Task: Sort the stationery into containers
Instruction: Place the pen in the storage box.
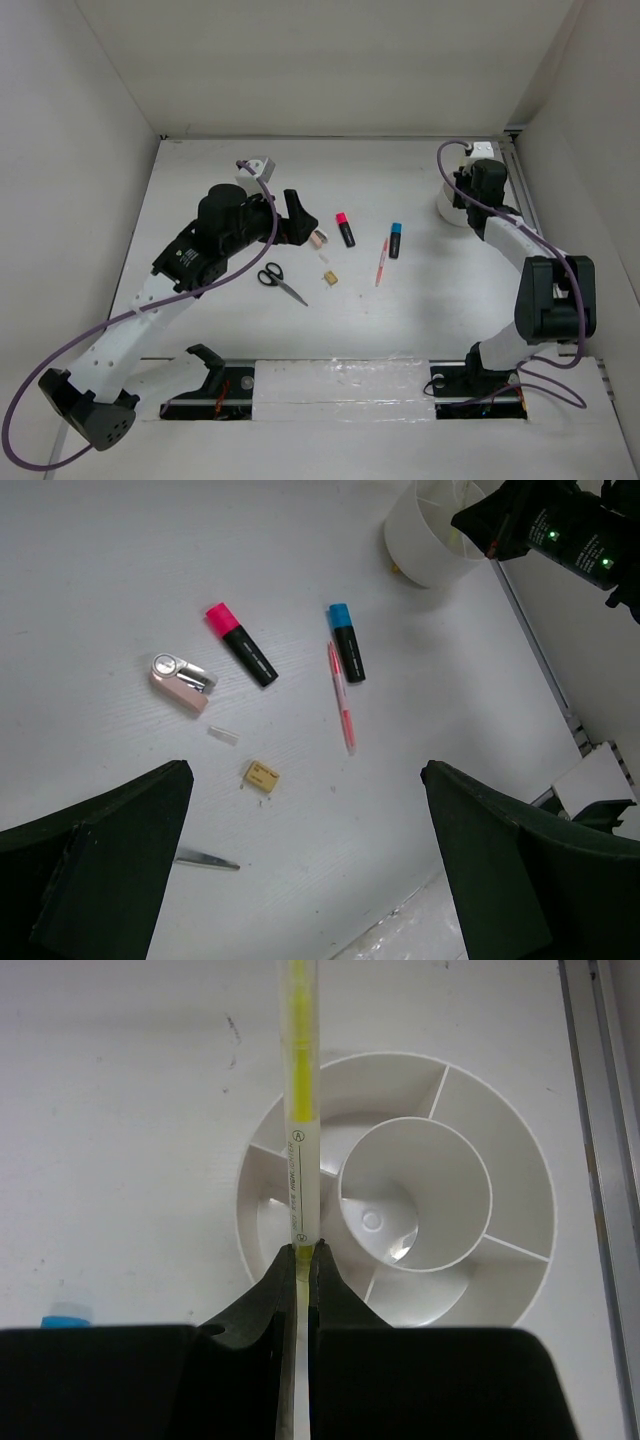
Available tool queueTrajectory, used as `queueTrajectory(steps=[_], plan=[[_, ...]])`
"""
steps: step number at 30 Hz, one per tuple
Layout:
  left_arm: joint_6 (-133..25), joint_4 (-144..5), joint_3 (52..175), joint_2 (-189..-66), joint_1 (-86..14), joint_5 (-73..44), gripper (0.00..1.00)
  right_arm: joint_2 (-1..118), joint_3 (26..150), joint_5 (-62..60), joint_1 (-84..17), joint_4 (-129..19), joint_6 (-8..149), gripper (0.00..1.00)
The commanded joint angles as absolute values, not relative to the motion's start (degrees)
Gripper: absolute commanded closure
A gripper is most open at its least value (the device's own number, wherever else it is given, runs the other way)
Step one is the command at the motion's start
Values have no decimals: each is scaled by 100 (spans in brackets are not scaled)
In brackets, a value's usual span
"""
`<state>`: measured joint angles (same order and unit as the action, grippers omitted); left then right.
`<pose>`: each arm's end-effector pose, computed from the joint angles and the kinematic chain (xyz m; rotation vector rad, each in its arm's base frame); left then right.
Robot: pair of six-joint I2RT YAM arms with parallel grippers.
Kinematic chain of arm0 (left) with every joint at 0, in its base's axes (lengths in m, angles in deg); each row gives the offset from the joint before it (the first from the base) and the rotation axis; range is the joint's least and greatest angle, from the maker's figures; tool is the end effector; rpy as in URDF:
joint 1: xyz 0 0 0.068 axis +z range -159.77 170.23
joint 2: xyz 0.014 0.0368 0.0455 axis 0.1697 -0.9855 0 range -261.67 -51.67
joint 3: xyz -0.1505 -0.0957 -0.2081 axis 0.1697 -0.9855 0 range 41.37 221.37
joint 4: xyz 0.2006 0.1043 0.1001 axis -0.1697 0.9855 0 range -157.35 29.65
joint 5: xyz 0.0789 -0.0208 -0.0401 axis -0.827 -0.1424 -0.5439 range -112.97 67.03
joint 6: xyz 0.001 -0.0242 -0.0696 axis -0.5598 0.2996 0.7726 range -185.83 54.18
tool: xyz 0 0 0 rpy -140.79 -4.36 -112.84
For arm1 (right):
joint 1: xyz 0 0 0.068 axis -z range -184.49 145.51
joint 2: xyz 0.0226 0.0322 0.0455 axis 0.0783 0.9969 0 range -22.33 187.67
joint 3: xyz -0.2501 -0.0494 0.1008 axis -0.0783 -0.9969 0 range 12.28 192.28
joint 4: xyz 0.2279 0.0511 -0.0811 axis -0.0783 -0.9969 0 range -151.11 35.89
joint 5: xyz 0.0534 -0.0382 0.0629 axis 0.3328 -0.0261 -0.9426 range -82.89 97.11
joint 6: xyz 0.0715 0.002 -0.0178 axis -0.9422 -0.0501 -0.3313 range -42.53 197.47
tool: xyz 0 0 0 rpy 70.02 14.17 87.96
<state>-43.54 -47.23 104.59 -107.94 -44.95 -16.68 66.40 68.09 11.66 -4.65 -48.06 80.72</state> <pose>0.1803 -0.1353 0.3907 0.2915 1.8520 -0.8042 0.3604 -0.0040 0.2431 -0.0108 2.0401 -0.1148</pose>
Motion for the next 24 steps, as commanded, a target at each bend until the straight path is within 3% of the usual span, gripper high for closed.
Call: queueTrajectory(steps=[1,13,20,22,24], plan=[[-4456,-4951,10403,-10616,-4492,-1558,0,6679,7125,1414,-545,-4769,8143,100],[-4456,-4951,10403,-10563,-4492,-1506,0,6785,7187,1546,-598,-4998,8143,89],[-4456,-4951,10403,-10563,-4492,-1506,0,6671,7187,1598,-704,-4998,8090,72],[-4456,-4951,10403,-10563,-4492,-1506,0,6671,7187,1598,-756,-4998,8090,61],[-4456,-4951,10403,-10563,-4492,-1506,0,6671,7187,1660,-756,-4998,8038,60]])
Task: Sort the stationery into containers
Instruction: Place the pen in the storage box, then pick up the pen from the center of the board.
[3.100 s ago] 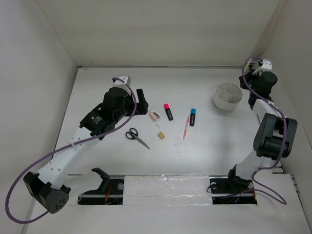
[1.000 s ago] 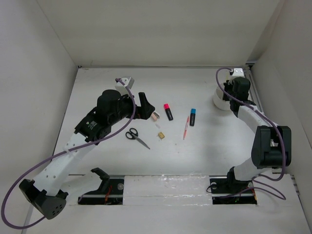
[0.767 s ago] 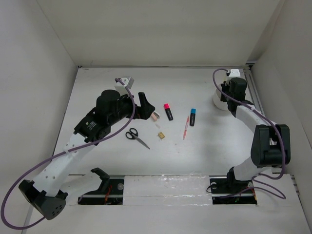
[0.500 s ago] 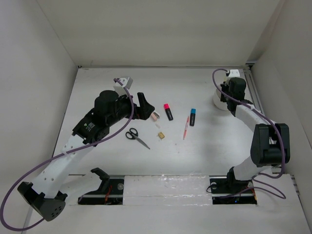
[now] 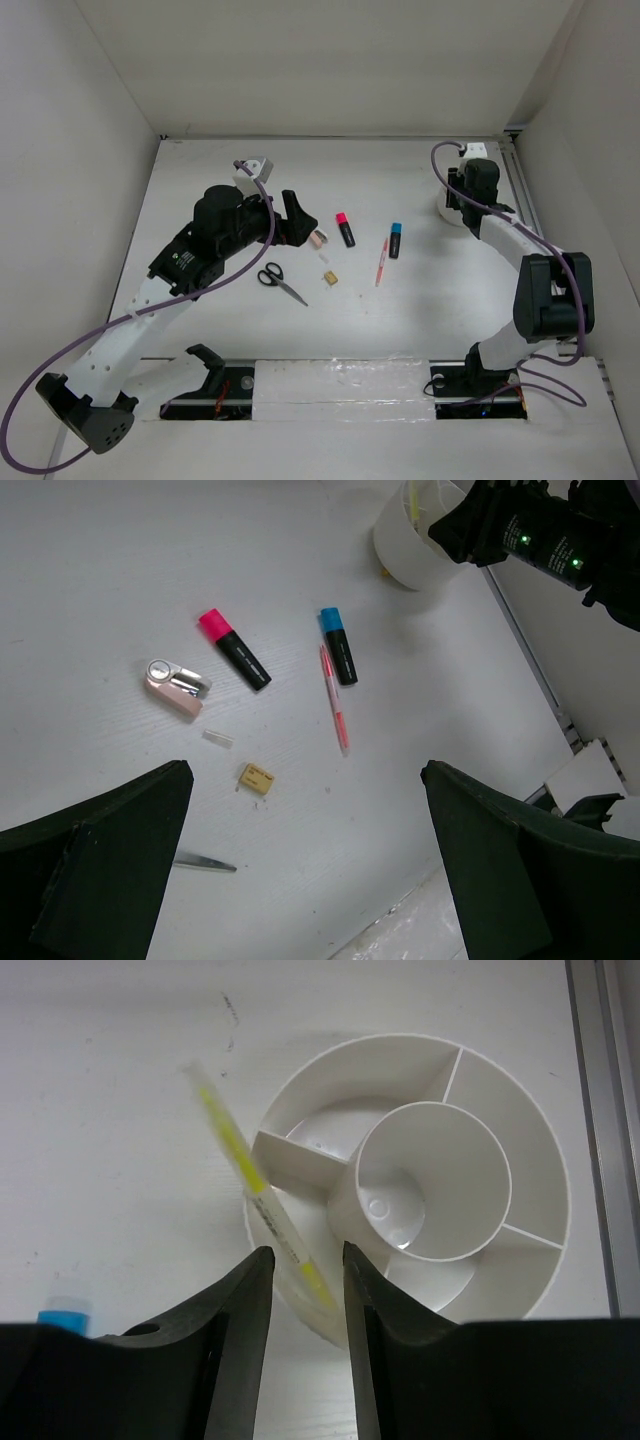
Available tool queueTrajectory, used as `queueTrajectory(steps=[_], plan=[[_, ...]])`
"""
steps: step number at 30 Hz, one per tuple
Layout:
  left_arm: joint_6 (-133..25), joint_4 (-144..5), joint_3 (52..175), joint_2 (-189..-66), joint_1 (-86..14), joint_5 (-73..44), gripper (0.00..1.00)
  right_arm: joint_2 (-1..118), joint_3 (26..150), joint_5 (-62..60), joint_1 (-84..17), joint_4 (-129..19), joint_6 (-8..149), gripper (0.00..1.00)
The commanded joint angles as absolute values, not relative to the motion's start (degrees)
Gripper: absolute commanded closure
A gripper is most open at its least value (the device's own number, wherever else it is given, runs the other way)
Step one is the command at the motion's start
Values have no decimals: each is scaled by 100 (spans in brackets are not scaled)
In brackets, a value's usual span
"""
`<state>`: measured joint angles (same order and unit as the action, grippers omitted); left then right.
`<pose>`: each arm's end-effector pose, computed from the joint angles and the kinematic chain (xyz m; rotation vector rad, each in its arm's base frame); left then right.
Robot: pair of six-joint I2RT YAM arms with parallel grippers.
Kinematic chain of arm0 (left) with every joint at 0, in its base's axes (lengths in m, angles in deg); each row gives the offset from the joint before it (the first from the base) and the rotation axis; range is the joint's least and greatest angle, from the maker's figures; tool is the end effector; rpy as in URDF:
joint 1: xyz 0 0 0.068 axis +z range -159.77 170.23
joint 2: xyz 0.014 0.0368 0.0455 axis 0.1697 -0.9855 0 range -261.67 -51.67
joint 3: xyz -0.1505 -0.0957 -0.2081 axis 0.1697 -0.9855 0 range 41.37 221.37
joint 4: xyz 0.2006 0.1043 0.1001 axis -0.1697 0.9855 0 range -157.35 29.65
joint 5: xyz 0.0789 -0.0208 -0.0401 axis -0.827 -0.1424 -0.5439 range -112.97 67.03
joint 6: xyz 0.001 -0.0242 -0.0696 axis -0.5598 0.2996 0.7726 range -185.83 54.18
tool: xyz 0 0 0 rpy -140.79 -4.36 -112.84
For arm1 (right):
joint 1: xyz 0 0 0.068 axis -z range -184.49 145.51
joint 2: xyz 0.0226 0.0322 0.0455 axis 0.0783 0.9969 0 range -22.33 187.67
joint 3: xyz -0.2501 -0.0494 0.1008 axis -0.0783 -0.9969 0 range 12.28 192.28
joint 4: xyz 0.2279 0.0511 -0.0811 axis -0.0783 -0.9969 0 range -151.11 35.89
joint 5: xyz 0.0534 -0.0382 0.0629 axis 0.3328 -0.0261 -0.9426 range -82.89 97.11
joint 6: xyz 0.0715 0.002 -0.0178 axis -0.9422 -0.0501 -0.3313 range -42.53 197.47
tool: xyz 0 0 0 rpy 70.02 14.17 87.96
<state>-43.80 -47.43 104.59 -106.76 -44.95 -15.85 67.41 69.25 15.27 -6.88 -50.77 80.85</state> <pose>0.1750 -0.1327 0.3953 0.3048 1.8263 -0.8205 0.3621 0.0063 0.2387 -0.0181 2.0825 -0.1590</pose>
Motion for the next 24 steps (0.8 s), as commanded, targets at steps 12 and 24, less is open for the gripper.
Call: queueTrajectory(steps=[12,24], plan=[[-4246,-4898,10403,-10686,-4492,-2092,0,5933,7379,2151,-1652,-5322,8037,59],[-2655,-4098,10773,-11442,-3906,-3651,0,6072,7846,1906,-3760,-6254,7177,37]])
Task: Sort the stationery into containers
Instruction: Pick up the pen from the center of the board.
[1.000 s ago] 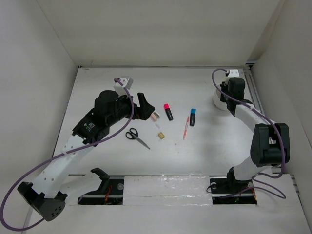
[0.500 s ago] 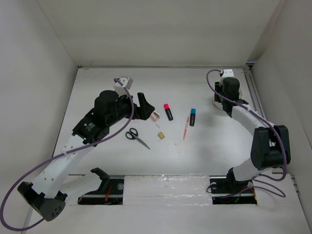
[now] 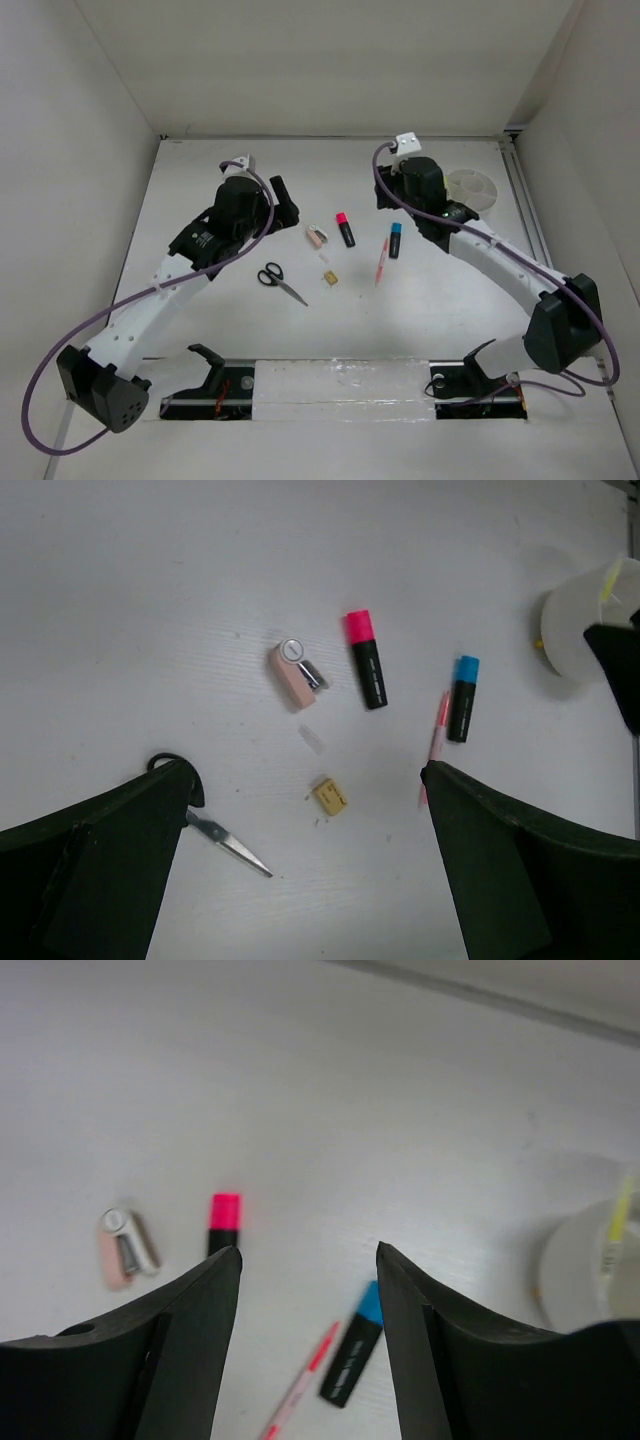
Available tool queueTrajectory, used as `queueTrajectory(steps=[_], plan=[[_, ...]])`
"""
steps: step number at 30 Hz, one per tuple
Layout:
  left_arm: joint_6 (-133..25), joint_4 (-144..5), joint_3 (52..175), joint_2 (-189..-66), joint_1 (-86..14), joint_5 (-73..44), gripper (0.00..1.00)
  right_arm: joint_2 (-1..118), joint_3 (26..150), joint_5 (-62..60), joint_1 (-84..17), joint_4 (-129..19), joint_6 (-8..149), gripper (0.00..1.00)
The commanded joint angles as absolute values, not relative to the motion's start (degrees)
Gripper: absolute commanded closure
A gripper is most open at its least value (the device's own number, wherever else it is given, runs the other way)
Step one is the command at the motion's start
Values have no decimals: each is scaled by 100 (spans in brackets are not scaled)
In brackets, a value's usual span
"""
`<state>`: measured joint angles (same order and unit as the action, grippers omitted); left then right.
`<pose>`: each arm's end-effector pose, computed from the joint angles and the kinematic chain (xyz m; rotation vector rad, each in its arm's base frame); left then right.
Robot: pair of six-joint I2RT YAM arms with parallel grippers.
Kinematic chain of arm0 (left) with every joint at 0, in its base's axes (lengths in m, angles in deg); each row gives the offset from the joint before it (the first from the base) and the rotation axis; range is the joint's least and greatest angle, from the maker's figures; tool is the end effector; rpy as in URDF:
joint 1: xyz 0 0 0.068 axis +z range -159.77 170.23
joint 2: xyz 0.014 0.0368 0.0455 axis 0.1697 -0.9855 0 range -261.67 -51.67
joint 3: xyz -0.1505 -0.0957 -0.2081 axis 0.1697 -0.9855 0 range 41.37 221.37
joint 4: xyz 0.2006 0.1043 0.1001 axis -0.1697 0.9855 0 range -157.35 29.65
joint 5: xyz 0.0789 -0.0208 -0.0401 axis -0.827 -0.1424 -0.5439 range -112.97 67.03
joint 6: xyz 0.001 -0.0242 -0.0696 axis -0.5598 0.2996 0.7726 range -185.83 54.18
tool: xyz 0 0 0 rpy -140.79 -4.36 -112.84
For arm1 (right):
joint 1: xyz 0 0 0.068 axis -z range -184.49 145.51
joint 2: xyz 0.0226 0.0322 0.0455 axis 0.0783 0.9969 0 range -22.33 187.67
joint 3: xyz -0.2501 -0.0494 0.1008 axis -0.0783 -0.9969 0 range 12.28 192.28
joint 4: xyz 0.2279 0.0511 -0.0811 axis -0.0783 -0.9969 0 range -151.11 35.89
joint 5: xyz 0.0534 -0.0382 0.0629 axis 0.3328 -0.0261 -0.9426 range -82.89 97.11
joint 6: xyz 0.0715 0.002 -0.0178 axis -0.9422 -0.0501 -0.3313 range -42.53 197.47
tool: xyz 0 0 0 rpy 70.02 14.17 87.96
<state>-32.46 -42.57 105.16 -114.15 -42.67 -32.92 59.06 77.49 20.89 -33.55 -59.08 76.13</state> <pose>0.2152 -0.1265 0.3604 -0.1233 2.0165 -0.5761 0.3065 0.1534 0.3212 -0.3061 1.9063 0.1214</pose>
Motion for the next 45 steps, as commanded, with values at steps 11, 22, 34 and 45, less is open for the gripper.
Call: queueTrajectory(steps=[11,22,34,45], plan=[[-2311,-4309,10236,-11820,-3288,-3395,0,6890,7979,3274,-4860,-7581,5262,51],[-2460,-4406,10298,-12733,-3561,-2861,0,6478,6915,3690,-4976,-7907,4126,48],[-2460,-4828,10078,-12761,-3561,-2464,0,6731,6449,3093,-4422,-7732,3731,49],[-2513,-4933,9964,-12594,-3561,-2464,0,7505,7010,2952,-4518,-7678,3731,53]])
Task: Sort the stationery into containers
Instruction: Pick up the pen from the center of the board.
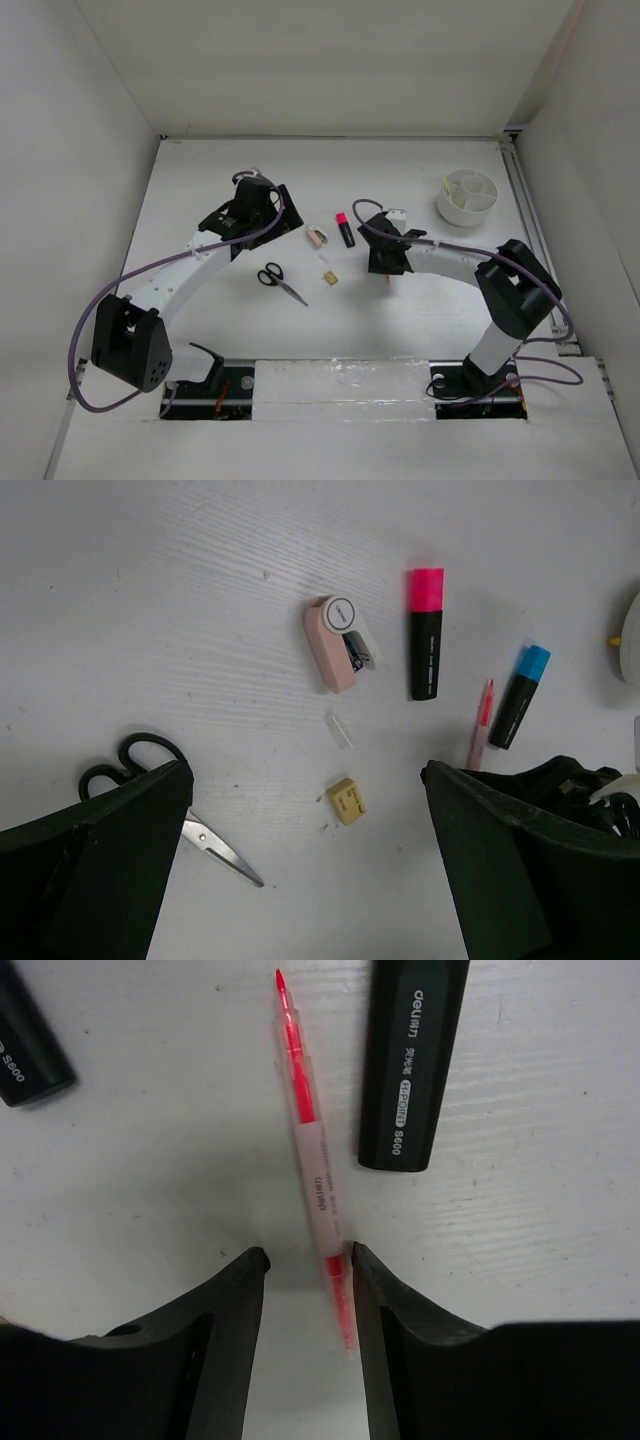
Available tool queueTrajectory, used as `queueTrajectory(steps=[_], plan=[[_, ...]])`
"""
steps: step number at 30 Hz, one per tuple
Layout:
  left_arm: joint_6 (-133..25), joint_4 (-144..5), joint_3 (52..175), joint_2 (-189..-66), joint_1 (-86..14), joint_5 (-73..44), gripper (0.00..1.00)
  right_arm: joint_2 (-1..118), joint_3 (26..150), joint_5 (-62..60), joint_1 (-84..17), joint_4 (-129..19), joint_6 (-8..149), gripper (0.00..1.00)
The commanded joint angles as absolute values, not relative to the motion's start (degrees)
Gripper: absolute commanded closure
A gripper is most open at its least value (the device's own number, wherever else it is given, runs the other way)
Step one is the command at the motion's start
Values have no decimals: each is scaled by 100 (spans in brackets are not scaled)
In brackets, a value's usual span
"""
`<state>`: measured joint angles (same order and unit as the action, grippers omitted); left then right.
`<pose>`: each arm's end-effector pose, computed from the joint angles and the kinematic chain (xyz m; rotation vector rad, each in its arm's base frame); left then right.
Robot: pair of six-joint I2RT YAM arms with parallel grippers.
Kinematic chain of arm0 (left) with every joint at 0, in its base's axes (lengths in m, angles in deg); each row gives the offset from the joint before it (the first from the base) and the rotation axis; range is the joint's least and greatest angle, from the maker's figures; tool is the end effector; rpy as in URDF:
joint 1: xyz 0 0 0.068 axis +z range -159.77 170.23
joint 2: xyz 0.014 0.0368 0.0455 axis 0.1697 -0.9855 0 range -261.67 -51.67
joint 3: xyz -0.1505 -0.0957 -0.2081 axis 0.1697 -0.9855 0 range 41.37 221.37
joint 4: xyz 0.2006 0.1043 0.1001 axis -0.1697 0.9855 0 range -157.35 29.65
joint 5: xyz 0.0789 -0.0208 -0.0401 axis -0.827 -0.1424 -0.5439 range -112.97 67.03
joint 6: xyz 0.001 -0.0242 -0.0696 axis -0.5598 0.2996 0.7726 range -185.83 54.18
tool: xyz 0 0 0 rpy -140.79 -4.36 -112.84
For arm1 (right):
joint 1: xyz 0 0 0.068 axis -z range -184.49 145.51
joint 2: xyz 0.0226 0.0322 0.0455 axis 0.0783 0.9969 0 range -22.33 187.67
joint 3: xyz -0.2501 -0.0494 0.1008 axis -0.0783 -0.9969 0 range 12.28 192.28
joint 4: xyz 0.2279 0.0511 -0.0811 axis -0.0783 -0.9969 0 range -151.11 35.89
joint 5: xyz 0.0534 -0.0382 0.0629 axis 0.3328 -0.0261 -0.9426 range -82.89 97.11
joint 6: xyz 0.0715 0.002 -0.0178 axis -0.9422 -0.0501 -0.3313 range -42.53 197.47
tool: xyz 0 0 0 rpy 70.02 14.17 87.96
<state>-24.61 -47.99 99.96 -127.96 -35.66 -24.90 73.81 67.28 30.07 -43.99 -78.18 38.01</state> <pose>0.2731 -0.1302 0.2768 -0.3237 2.2629 -0.5970 0.2589 0.1822 0.1527 0.1134 2.5587 -0.0436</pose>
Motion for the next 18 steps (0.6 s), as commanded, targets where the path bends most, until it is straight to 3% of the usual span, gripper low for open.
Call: queueTrajectory(steps=[1,3,7,11,12,18], plan=[[-2513,-4933,9964,-12594,-3561,-2411,0,7619,7011,2952,-4518,-7678,3731,55],[-2513,-4933,9964,-12541,-3561,-2411,0,7760,7064,2952,-4518,-7730,3626,63],[-2513,-4933,9964,-12541,-3561,-2411,0,7883,6959,2768,-4457,-7678,3625,71],[-2513,-4933,9964,-12488,-3561,-2411,0,7945,6844,2618,-4457,-7556,3739,89],[-2513,-4933,9964,-12488,-3561,-2411,0,7997,6844,2618,-4404,-7555,3800,100],[-2513,-4933,9911,-12488,-3561,-2359,0,7683,6843,2459,-4465,-7397,4012,100]])
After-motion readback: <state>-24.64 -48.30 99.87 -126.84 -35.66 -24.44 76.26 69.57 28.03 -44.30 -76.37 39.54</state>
